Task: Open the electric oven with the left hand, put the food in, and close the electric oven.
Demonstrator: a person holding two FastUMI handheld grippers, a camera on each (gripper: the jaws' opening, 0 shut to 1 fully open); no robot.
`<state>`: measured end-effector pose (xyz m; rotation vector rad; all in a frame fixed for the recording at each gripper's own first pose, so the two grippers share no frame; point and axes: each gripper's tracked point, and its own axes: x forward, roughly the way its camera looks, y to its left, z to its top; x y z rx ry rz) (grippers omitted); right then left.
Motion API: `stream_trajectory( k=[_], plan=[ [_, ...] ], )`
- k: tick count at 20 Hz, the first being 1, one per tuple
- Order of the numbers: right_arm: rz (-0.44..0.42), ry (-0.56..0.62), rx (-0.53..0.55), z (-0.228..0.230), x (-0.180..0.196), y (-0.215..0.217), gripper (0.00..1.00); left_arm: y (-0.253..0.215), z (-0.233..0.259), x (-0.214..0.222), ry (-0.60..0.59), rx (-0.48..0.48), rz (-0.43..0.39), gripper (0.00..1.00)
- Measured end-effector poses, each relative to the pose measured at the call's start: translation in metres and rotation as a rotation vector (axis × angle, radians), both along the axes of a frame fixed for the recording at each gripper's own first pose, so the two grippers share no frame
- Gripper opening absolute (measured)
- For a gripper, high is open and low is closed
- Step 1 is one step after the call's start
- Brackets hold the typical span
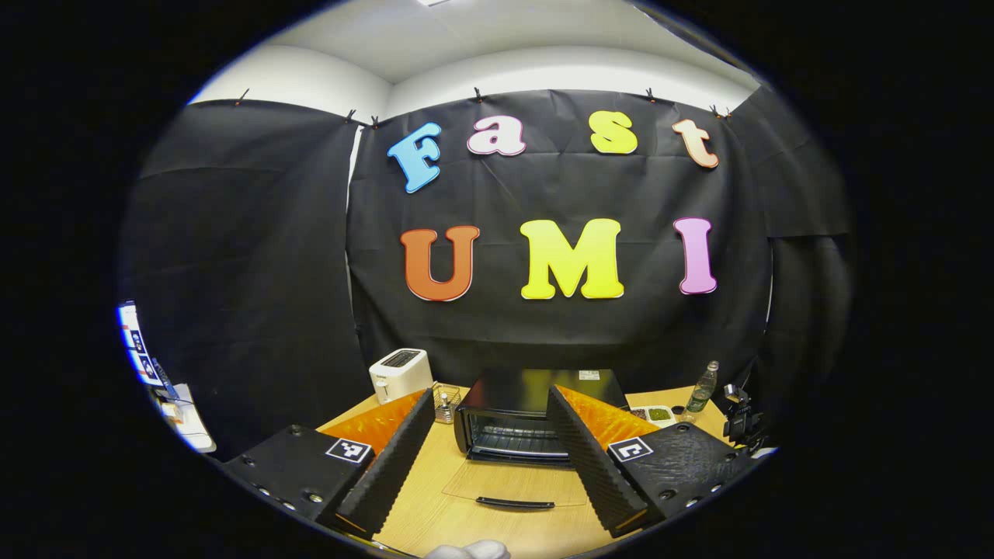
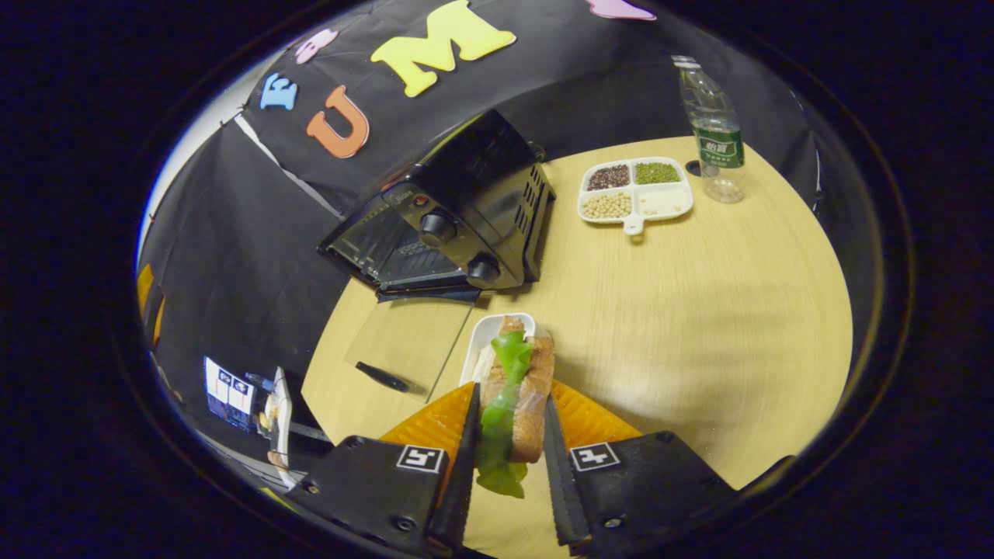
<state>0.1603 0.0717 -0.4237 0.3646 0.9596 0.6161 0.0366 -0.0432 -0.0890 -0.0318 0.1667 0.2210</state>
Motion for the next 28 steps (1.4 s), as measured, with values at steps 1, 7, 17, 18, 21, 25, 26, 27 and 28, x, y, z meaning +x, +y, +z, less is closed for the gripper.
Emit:
stream_trajectory(
  k=[1, 7, 17, 18, 21, 25, 26, 27, 28],
  plan=[
    [0.003, -0.006, 0.006, 0.001, 0.000, 0.002, 0.35, 0.000, 0.003, 0.000, -0.009, 0.006, 0.003, 0.95],
    [-0.051, -0.100, -0.007, 0.051, -0.001, 0.003, 0.41, -0.001, -0.003, -0.013, -0.019, -0.017, -0.052, 0.95],
    [-0.313, -0.217, 0.117, 0.117, -0.019, 0.071, 0.41, 0.025, -0.009, -0.026, -0.015, 0.014, -0.201, 0.95],
    [-0.342, -0.219, 0.125, 0.115, -0.018, 0.080, 0.41, 0.025, -0.009, -0.027, -0.014, 0.008, -0.220, 0.95],
    [-0.419, -0.219, 0.160, 0.105, -0.018, 0.114, 0.41, 0.036, -0.009, -0.030, -0.009, 0.007, -0.263, 0.95],
    [-0.530, -0.214, 0.239, 0.089, -0.011, 0.156, 0.41, 0.055, -0.014, -0.036, 0.004, 0.037, -0.305, 0.95],
    [-0.558, -0.212, 0.255, 0.083, -0.008, 0.166, 0.41, 0.061, -0.015, -0.037, 0.006, 0.046, -0.309, 0.95],
    [-0.576, -0.203, 0.269, 0.077, -0.005, 0.175, 0.41, 0.064, -0.016, -0.038, 0.008, 0.051, -0.312, 0.95],
    [-0.598, -0.197, 0.298, 0.073, 0.000, 0.187, 0.41, 0.068, -0.019, -0.039, 0.014, 0.055, -0.315, 0.95]
  ],
)
